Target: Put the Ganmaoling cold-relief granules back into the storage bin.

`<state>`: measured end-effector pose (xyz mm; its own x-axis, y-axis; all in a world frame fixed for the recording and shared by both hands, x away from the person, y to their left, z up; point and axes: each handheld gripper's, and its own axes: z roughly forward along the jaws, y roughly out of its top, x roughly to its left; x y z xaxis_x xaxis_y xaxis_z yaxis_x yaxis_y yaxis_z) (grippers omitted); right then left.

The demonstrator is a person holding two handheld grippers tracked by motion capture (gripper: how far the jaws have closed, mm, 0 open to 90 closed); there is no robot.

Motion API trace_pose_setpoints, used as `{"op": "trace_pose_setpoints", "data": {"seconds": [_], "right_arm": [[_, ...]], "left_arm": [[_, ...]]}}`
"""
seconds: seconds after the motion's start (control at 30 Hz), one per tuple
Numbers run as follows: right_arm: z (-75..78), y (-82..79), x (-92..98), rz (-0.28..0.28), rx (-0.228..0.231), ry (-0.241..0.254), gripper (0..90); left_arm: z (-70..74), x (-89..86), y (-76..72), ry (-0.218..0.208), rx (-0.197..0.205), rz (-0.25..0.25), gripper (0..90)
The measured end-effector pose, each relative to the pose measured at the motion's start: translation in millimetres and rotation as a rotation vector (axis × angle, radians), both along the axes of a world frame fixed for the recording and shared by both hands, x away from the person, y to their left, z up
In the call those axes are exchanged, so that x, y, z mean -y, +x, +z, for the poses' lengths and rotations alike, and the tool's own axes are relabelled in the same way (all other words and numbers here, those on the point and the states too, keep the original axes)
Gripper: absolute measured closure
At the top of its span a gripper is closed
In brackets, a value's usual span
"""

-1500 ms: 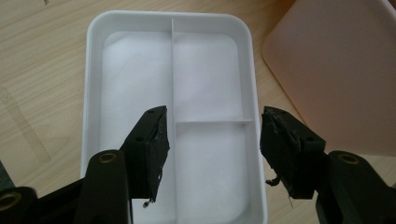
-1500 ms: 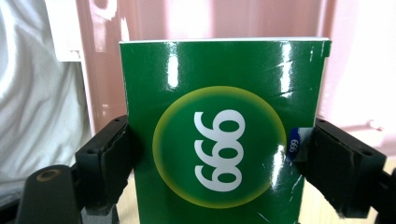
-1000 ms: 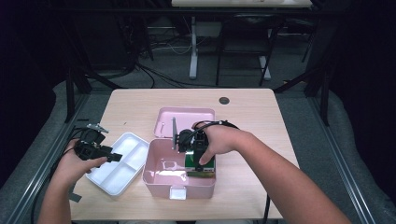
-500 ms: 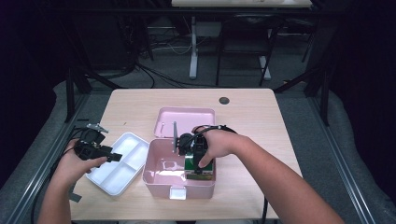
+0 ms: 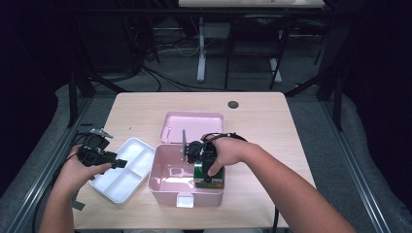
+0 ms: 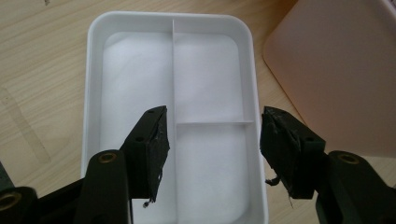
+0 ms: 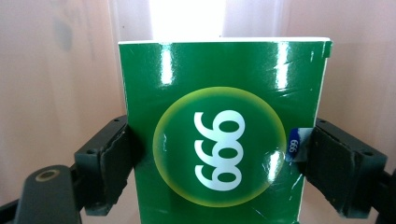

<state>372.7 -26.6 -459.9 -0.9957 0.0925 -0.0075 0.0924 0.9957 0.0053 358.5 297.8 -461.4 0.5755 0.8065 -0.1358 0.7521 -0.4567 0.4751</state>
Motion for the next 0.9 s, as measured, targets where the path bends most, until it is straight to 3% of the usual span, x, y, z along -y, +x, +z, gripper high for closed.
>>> {"op": "trace_pose_setpoints", "data": {"seconds": [0.57, 0.9], "right_arm": [[-9.1, 4.8, -0.5, -0.007, -0.010, -0.021, 14.3], [12.2, -0.2, 4.2, -0.034, 0.001, 0.049, 17.6]], "left_arm": [[-0.4, -0.8, -0.1, 0.001, 0.000, 0.003, 41.9], [-1.5, -1.7, 0.1, -0.002, 0.002, 0.007, 41.9]]}}
